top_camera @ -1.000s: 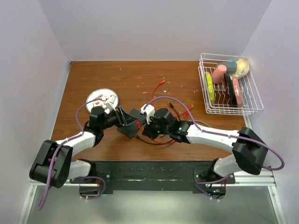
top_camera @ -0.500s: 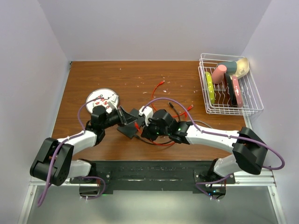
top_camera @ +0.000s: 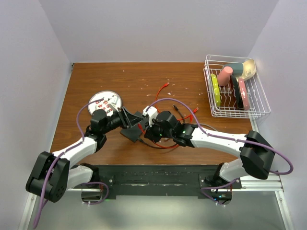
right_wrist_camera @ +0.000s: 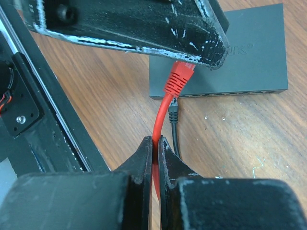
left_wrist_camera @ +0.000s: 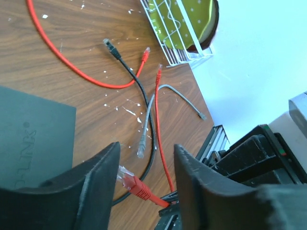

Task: Insert the plug into the switch port

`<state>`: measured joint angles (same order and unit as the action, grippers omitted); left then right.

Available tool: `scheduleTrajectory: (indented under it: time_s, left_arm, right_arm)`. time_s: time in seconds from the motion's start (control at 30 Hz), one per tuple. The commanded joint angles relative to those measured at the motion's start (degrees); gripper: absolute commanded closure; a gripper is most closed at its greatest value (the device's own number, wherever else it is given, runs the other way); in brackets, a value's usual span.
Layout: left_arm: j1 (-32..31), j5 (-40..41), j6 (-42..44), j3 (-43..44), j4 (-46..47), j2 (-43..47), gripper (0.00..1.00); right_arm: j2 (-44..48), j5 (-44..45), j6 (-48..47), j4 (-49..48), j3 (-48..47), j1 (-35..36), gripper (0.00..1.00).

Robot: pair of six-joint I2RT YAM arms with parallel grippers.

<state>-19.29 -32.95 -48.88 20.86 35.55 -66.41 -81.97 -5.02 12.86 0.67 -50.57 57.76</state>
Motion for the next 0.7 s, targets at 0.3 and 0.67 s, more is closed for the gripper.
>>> scheduleTrajectory:
  time_s: [0.3, 0.67]
  left_arm:
    - [-0.75, 3.16, 0.19, 0.49, -1.63, 1.29, 0.58]
    - [-5.4, 1.66, -0.78, 2.16, 2.15, -1.0, 1.0]
  right_arm:
    - [4.45, 1.41, 0.58, -1.46, -0.76, 0.25, 1.0]
    - [3.31, 4.93, 1.99, -1.46, -1.46, 0.25, 0.97]
